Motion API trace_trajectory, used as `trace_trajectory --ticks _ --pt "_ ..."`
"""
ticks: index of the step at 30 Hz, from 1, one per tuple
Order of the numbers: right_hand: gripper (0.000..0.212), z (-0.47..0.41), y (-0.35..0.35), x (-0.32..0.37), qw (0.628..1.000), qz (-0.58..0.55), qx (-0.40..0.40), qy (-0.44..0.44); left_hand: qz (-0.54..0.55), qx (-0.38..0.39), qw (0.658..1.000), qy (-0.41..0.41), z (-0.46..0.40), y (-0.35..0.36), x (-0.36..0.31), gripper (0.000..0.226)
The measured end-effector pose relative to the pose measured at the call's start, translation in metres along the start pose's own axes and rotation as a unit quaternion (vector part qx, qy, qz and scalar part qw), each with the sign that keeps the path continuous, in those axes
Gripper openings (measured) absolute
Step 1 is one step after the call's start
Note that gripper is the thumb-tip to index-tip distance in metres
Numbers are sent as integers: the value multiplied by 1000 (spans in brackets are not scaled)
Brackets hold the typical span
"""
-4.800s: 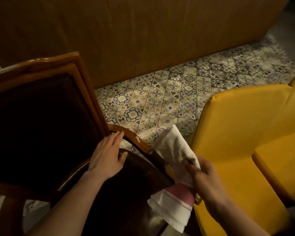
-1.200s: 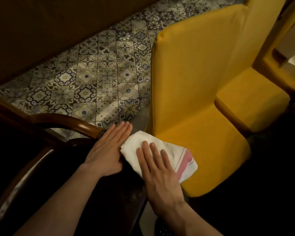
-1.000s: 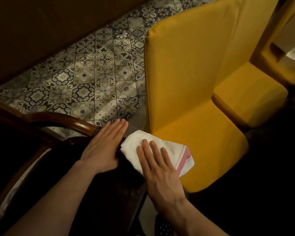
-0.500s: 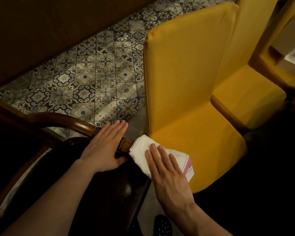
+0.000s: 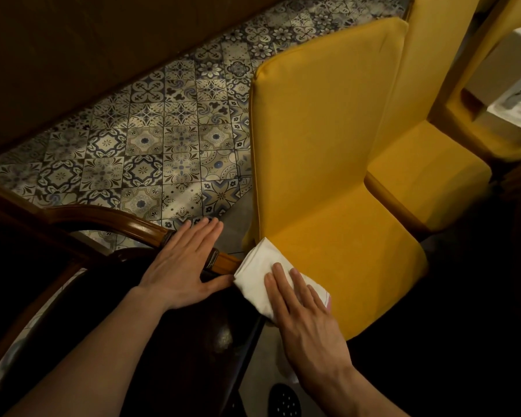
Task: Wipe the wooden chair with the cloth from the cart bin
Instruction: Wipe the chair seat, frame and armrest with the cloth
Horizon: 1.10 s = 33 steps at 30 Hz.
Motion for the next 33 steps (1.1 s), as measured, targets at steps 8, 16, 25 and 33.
trace_trajectory --ticks 8,16,25,33 --pt "75 10 0 -15 996 9 84 39 -3 6 1000 0 0 1 1 111" --pt "58 76 42 -78 968 47 210 130 0 2 1000 2 -1 3 2 110" --pt "68 98 19 -78 963 -90 127 219 -47 130 990 -41 -2 -11 -6 110" --pt "57 95 -65 -77 948 -247 46 194 107 61 991 60 34 -76 -99 99"
Point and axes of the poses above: each hand's wrist, its own z-axis away from the middle knuckle, its own y-axis out of the palm, x = y × z, the point moved 4 cm from there along -z, towards the middle knuckle, and after that the axes turned 5 degrees about -y, right-handed, at the moved point
